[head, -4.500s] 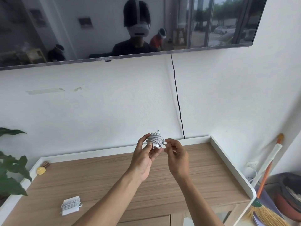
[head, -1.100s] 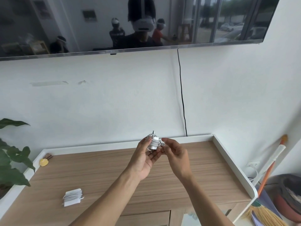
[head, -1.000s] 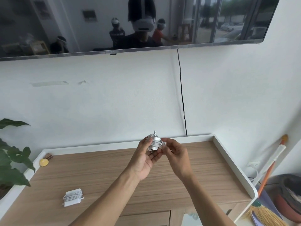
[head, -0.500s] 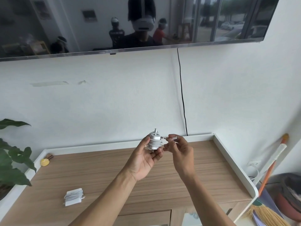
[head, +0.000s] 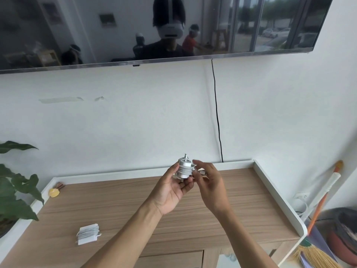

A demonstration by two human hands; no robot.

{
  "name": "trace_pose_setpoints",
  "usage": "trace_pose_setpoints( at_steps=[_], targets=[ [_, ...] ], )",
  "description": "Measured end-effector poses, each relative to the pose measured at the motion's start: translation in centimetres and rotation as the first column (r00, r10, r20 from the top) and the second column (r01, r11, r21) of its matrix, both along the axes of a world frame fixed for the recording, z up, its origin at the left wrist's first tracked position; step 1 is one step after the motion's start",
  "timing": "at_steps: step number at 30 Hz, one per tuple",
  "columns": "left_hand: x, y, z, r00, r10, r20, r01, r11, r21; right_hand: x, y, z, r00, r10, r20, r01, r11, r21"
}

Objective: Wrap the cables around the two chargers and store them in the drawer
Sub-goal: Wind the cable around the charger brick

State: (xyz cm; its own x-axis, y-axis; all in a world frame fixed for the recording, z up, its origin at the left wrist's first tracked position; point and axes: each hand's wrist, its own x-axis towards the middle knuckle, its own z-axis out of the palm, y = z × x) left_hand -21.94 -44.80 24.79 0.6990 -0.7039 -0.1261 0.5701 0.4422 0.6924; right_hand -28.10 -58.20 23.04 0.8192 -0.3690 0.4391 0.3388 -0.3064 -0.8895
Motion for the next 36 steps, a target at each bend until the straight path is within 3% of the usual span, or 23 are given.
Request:
trace_pose_setpoints(
  at_steps=[6, 12, 18, 21, 28, 36],
  targets=[
    [-0.1, 0.2, -0.2, 1.0, 0.012, 0.017, -0.014, 0.996, 0.085, 0.3, -0.4, -0.5, 0.996, -0.075, 0.038, 0.08, 0.984, -0.156],
    [-0.3, 0.2, -0.3, 0.998, 0.021, 0.054, -0.03, 0.983, 0.18, 0.3, -0.6, -1.2, 0.998, -0.063, 0.002, 0.063, 0.995, -0.083],
    [0.0, 0.3, -0.2, 0.997, 0.041, 0.059, -0.051, 0.981, 0.187, -0.5, -0.2, -1.6, 1.0, 0.026, -0.007, -0.027, 0.992, -0.125],
    [-0.1, 0.2, -0.1, 0.995, 0.017, 0.099, -0.039, 0.976, 0.217, -0.5, 0.2, -2.0, 1.0, 0.018, -0.024, -0.018, 0.999, -0.033],
    [-0.4, 0.1, -0.1, 0.983, 0.076, 0.168, -0.125, 0.945, 0.303, -0.2, -0.1, -2.4, 0.983, 0.031, -0.183, -0.014, 0.995, 0.097],
    [-0.4, 0.5, -0.4, 0.972, 0.101, 0.214, -0.169, 0.929, 0.329, 0.6, -0.4, -3.2, 0.958, 0.049, -0.284, -0.034, 0.998, 0.059]
  ],
)
